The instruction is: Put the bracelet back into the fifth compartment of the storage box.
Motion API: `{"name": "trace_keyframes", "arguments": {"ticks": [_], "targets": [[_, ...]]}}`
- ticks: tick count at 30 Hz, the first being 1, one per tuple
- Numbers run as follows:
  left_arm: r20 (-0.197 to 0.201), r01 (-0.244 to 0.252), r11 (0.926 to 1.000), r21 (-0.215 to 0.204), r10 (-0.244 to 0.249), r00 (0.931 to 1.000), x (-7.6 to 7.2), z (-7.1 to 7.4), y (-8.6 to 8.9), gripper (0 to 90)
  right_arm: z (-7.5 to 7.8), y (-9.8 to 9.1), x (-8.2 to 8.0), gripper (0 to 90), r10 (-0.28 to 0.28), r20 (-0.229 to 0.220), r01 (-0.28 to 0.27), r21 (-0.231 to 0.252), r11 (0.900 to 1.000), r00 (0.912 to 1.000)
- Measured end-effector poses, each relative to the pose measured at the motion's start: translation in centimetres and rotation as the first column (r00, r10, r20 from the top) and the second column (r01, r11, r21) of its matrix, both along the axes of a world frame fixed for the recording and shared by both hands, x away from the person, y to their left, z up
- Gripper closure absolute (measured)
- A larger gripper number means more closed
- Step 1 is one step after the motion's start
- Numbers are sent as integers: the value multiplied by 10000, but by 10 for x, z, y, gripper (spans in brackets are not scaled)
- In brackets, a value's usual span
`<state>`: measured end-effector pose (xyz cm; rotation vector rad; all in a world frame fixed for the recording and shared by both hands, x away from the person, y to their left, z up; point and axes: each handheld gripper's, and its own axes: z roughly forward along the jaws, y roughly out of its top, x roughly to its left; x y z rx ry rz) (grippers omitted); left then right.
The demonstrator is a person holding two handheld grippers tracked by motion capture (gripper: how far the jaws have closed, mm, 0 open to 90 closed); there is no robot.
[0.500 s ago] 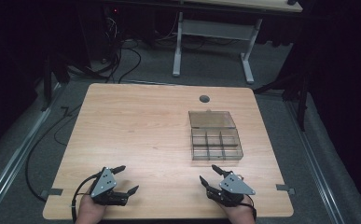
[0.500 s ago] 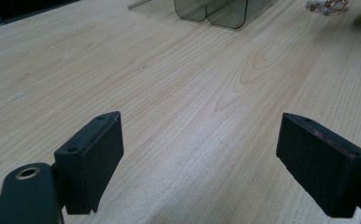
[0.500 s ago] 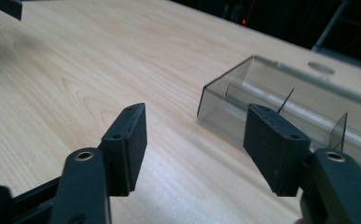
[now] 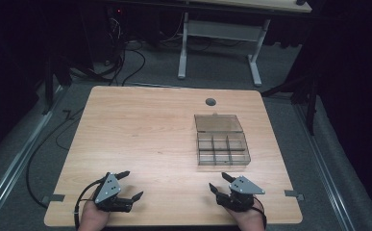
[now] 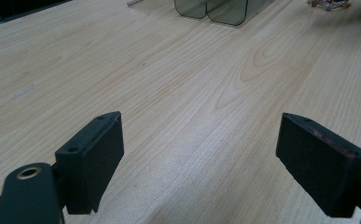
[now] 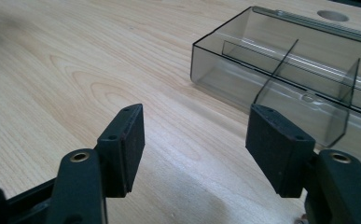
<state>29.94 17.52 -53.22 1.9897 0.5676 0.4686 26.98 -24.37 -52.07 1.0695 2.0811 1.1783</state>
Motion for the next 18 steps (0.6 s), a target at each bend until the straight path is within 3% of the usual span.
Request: {"name": "trace_keyframes", "arguments": {"ticks": [5, 18], "targets": [[31, 11, 9997, 254, -11, 10000, 0, 0, -2, 157, 1, -9, -1, 387, -244, -19, 244, 35, 9997, 9997], [41, 38, 9997, 259, -39, 10000, -1, 0, -3, 157, 4, -41, -3, 399, -1095, -125, 1096, 94, 9939, 9939]]}}
